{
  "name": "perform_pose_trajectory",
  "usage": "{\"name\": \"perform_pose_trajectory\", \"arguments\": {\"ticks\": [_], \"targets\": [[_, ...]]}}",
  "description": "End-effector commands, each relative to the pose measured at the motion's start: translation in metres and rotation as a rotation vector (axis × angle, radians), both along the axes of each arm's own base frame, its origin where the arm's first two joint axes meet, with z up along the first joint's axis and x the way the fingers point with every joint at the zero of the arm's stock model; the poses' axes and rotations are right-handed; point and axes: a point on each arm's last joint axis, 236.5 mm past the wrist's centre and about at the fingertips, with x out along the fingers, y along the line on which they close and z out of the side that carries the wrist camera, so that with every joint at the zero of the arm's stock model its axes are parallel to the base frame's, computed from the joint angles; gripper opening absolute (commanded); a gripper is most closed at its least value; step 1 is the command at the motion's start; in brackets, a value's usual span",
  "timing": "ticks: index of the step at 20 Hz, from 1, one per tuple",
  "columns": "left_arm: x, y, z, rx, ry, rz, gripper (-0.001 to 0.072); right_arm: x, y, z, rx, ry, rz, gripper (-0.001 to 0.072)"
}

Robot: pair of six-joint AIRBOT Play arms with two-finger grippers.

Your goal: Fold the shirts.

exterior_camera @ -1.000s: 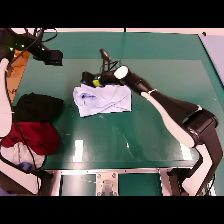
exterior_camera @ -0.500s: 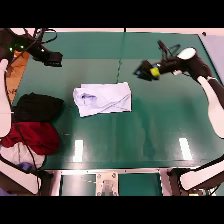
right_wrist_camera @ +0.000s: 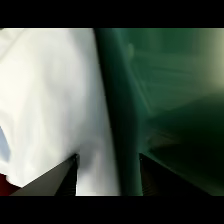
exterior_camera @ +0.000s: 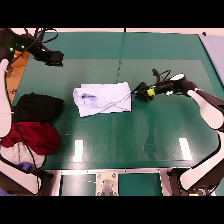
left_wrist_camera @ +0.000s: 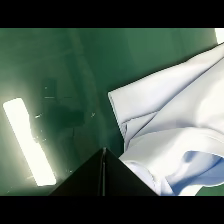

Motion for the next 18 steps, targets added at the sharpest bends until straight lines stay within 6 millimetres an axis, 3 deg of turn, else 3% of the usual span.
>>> {"name": "perform_pose_trajectory", "arguments": {"ticks": [1, 2, 4, 6, 8, 9, 11, 13, 15, 18], "targets": [[0.000, -0.001, 0.001, -0.007, 0.000, 0.000, 0.0028, 0.007, 0.045, -0.008, 0.049, -0.025, -0.020, 0.0444], [0.000, -0.001, 0.001, -0.007, 0.000, 0.000, 0.0028, 0.009, 0.057, -0.003, 0.062, -0.038, -0.017, 0.0418], [0.000, -0.001, 0.001, -0.007, 0.000, 0.000, 0.0028, 0.016, 0.077, 0.020, 0.111, -0.074, -0.002, 0.0048], [-0.001, -0.001, 0.000, -0.007, 0.004, -0.001, 0.0028, 0.025, 0.089, 0.064, 0.161, -0.149, 0.063, 0.0016], [-0.003, -0.001, 0.000, -0.007, 0.012, -0.004, 0.0028, 0.042, 0.084, 0.133, 0.191, -0.282, 0.080, 0.0015], [-0.004, -0.001, -0.001, -0.006, 0.018, -0.006, 0.0028, 0.051, 0.072, 0.176, 0.188, -0.360, 0.060, 0.0015], [-0.008, -0.002, -0.002, -0.004, 0.034, -0.011, 0.0028, 0.063, 0.025, 0.257, 0.121, -0.499, -0.019, 0.0015], [-0.010, -0.004, -0.002, -0.014, 0.042, -0.017, 0.0028, 0.066, -0.040, 0.311, -0.004, -0.563, -0.133, 0.0014], [-0.011, -0.009, 0.000, -0.037, 0.042, -0.023, 0.0028, 0.068, -0.108, 0.332, -0.095, -0.544, -0.284, 0.0014], [-0.012, -0.018, 0.003, -0.078, 0.042, -0.035, 0.0028, 0.071, -0.202, 0.334, -0.130, -0.499, -0.505, 0.0014]]}}
